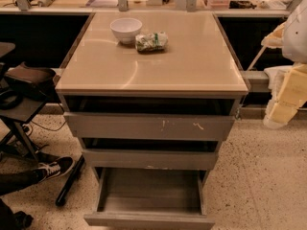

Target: Close bottom drawer

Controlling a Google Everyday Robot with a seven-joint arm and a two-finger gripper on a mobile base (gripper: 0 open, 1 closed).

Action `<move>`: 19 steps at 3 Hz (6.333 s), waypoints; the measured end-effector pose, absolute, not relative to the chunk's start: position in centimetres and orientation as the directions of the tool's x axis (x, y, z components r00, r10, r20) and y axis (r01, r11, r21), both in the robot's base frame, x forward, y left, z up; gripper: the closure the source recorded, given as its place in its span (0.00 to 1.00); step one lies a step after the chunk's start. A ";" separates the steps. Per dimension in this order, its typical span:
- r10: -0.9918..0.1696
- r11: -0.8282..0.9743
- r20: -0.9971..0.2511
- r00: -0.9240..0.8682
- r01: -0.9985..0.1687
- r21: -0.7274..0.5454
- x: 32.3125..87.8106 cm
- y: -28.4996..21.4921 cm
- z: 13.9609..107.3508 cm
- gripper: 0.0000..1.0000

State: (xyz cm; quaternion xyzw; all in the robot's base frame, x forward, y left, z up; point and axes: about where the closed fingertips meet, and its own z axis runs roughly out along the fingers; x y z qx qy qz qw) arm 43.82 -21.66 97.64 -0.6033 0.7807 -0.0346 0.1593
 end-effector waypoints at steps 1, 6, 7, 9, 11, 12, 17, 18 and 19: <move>-0.953 0.270 -0.207 -0.221 -0.931 -0.246 43.8 -21.7 97.6 0.00; -0.785 0.441 -0.442 -0.434 -0.893 0.092 35.2 -18.0 63.7 0.00; -0.759 0.454 -0.449 -0.472 -0.877 0.155 33.8 -17.4 58.7 0.00; -0.749 0.484 -0.440 -0.495 -0.863 0.148 33.9 -16.8 56.0 0.00; -0.729 0.582 -0.304 -0.614 -0.789 0.198 34.8 -17.0 39.0 0.00; -0.707 0.605 -0.290 -0.645 -0.764 0.224 34.6 -16.2 35.4 0.00; -0.512 0.666 -0.449 -0.733 -0.668 0.332 33.2 -24.7 24.5 0.00; -0.535 0.605 -0.462 -0.707 -0.702 0.374 32.4 -24.3 22.7 0.00; -0.556 0.461 -0.500 -0.664 -0.747 0.478 31.0 -22.0 17.9 0.00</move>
Offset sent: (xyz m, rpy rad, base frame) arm -0.0161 0.0054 -0.0245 0.0175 -0.0016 0.0326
